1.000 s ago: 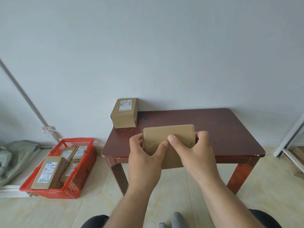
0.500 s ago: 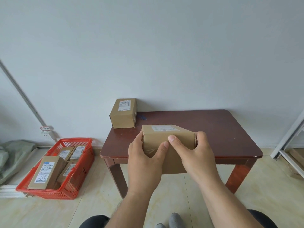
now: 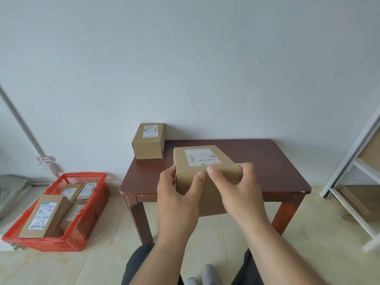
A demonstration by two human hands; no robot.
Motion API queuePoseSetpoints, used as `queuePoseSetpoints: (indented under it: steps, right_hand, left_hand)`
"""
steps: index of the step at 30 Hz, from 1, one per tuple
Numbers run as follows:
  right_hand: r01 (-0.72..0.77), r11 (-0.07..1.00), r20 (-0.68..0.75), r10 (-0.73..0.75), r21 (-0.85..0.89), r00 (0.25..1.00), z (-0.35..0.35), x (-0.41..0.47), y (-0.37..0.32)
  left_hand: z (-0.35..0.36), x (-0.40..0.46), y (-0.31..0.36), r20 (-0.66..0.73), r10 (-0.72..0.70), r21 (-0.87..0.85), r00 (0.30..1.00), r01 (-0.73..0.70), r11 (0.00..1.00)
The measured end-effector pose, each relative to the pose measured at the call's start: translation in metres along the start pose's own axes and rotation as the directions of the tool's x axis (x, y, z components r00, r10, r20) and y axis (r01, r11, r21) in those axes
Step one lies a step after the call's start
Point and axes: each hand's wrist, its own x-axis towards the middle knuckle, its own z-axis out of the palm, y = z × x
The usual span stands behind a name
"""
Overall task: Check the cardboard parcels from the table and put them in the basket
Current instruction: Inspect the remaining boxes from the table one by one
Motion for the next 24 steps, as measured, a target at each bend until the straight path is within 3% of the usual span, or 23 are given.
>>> queuePoseSetpoints:
  steps: [6, 14, 24]
  right_hand:
    - [0.081, 0.995, 0.016, -0.082, 0.066, 0.996, 0.002, -0.032, -0.003]
    - [0.105, 0.988, 0.111, -0.117, 0.115, 0.987, 0.004, -0.063, -0.016]
    - [0.102, 0.987, 0.081, -0.112, 0.124, 0.99, -0.001, -0.088, -0.014]
  left_hand:
    - [-0.026, -0.017, 0.009, 0.093, 0.014, -0.076, 0.996, -0.007, 0.997]
    - [-0.057, -0.033, 0.013, 0.081, 0.051, -0.135, 0.995, -0.04, 0.99]
    - [-0.067, -0.063, 0.011, 0.025, 0.149, -0.025, 0.989, -0.148, 0.989]
